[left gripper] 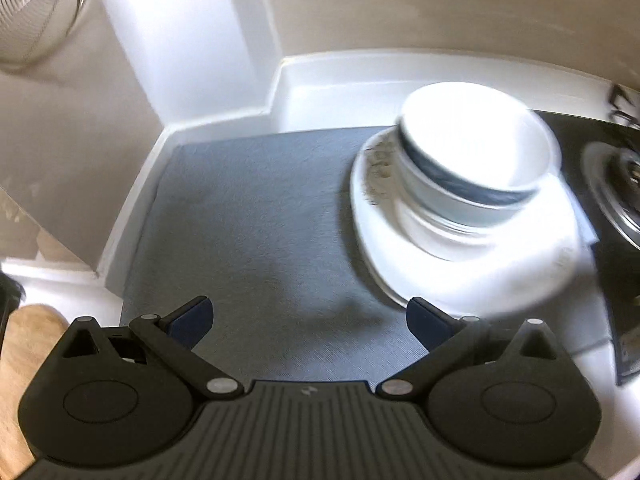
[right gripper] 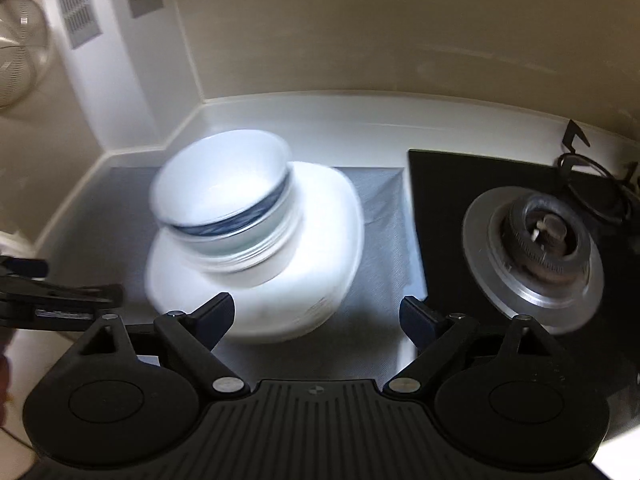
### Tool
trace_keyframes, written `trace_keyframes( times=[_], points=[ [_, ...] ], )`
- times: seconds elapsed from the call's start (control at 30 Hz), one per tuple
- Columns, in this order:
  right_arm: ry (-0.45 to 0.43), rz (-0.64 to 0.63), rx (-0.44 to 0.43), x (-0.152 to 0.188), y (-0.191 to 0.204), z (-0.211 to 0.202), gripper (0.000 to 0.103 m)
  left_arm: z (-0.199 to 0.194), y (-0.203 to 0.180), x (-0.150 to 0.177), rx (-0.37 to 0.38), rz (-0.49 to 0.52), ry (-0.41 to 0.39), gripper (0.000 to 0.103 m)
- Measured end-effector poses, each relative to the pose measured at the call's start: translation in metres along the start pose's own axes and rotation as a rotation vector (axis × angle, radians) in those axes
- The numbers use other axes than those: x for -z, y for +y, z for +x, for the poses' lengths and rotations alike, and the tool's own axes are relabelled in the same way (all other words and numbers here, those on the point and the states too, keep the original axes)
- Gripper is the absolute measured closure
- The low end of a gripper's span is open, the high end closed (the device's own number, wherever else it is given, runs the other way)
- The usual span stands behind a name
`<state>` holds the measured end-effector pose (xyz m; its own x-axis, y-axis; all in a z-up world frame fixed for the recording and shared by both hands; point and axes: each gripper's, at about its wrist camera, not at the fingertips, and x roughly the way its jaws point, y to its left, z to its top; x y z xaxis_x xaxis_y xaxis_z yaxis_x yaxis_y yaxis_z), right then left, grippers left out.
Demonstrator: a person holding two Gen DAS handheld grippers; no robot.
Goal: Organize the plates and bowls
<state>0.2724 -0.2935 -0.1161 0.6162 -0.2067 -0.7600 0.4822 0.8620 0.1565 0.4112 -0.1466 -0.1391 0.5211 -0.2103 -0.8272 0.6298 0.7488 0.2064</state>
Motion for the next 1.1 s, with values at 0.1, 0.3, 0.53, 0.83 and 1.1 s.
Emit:
trace_keyframes(
  times=[0.1, 0.3, 0.53, 0.83, 1.1],
  points=[
    [-0.022, -0.009, 0.01, 0.011, 0.012, -0.014, 0.012, -0.018, 0.0, 0.007, 0.054, -0.004, -0.008, 0.0],
    [-0.013, 0.017, 0.051, 0.028, 0.02, -0.025, 0.012, -0.041, 0.008, 0.019, 0.117, -0.031, -0.006, 0.0],
    [-0.041, 0.015, 0.064, 0.039, 0.033, -0.045, 0.012, -0.056, 0.015, 0.029, 0.178, -0.044, -0.032, 0.0],
    [-0.07, 0.002, 0.068, 0.04, 0.042, -0.058, 0.012, -0.072, 0.017, 0.033, 0.187, -0.033, -0.073, 0.0],
    [-0.075, -0.003, 0.063, 0.04, 0.044, -0.06, 0.012, -0.078, 0.02, 0.034, 0.179, -0.033, -0.09, 0.0]
  ],
)
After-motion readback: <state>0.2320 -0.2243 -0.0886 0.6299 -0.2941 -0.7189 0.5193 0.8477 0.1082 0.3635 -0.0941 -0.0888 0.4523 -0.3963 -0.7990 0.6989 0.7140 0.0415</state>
